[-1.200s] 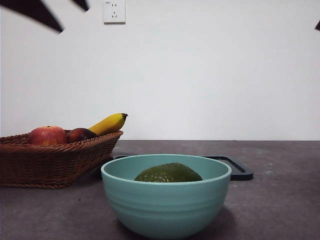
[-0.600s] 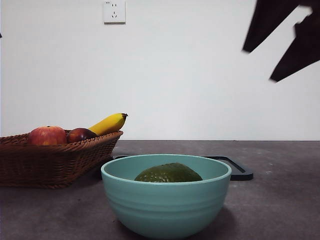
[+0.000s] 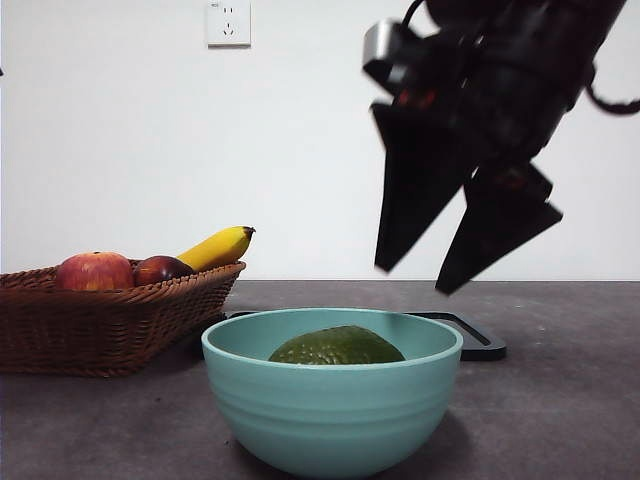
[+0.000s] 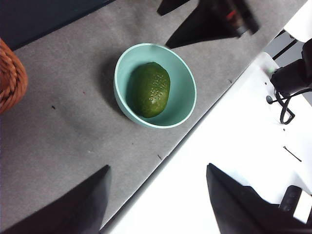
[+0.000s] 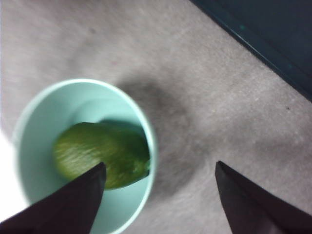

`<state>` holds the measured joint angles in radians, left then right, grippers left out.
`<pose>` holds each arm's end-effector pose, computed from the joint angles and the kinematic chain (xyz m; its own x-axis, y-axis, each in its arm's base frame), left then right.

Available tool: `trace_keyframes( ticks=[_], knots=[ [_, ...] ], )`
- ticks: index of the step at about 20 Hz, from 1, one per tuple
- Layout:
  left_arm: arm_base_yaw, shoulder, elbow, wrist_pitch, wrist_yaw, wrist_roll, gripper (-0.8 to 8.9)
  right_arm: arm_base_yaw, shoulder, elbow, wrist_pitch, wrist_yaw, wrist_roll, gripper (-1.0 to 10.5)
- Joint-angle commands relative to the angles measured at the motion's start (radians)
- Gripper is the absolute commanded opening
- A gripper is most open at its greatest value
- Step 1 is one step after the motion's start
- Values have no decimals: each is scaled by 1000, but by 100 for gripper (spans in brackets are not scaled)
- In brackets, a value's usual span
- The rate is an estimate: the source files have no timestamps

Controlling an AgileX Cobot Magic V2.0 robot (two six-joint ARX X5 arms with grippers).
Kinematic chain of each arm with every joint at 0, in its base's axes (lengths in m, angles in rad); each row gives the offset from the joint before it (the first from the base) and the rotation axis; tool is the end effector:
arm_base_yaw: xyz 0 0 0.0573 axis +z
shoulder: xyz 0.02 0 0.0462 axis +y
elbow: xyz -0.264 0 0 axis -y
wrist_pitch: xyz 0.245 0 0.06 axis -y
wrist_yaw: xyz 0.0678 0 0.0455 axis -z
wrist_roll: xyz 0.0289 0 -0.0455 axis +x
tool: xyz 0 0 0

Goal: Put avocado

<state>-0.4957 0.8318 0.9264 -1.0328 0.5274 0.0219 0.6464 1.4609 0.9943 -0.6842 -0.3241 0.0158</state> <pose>0.1121 -0.0771 0.3067 0.2100 -0.6857 -0.6969 0.6881 0.6100 -0.3929 0.2145 0.1734 0.2224 0.1167 0.4870 -0.8656 -0.6630 0.6871 0.2972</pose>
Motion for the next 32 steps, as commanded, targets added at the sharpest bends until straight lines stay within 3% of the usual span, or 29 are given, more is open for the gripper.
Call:
trace_keyframes(
  ticks=[1,4,6,11,18,21,32],
  knots=[
    [-6,6,7,4,5,20,311,29,48,19,17,43,2,356],
    [-6,6,7,4,5,20,311,52,92,19,44,73,2,345],
    [-6,6,7,4,5,20,311,62,112,19,60,90,2,257],
    [-6,6,7,5,5,20,311,73,122,19,79,90,2,141],
    [-6,6,7,5,5,20,311,96,122,19,77,85,3,100],
    [-6,6,7,5,5,20,311,106,122,19,77,85,3,15],
    [-6,6,7,5,5,21,311,101,120,82,51,87,34,15]
  ],
)
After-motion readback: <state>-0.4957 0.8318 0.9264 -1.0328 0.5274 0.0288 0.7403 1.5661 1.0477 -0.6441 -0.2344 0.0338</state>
